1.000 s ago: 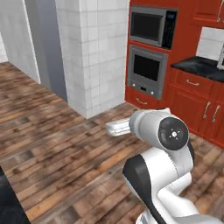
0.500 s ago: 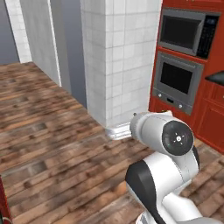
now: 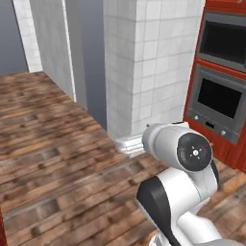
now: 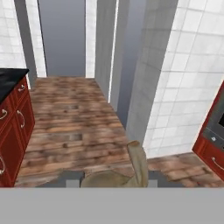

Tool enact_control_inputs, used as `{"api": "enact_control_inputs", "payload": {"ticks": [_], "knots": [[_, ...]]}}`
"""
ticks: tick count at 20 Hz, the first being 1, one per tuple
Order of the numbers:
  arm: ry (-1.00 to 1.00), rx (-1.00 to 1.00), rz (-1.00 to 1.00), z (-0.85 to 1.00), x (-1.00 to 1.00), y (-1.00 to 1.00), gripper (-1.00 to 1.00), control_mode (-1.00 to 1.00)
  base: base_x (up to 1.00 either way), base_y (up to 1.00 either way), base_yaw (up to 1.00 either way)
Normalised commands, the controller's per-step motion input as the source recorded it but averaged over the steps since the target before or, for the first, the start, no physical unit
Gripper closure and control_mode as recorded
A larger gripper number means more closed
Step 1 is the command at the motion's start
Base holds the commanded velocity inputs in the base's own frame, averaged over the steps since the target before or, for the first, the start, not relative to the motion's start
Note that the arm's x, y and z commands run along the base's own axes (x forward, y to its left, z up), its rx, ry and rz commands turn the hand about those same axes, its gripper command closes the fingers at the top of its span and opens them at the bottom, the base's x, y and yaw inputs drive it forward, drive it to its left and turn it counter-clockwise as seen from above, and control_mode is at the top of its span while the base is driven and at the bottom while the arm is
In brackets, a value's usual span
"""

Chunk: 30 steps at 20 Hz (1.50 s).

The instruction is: Turn on the burner for the pot on the stove. Wait thirty seconds for the pot to heat up. Then add the garlic to the pot.

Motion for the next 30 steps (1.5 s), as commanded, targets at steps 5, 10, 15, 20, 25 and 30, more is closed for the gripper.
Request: {"api": "enact_control_inputs", "payload": {"ticks": [5,10,15,20,25,30], "knots": [[0.0,0.0,0.0,0.0,0.0,0.0,1.0,1.0,1.0,0.04,0.16],[0.0,0.0,0.0,0.0,0.0,0.0,1.0,1.0,1.0,0.1,0.3],[0.0,0.0,0.0,0.0,0.0,0.0,1.0,1.0,1.0,0.05,0.45],[0.0,0.0,0.0,0.0,0.0,0.0,1.0,1.0,0.94,0.0,0.56],[0.0,0.0,0.0,0.0,0.0,0.0,1.0,1.0,0.91,0.0,0.61],[0.0,0.0,0.0,0.0,0.0,0.0,1.0,1.0,0.64,0.0,0.7]]}}
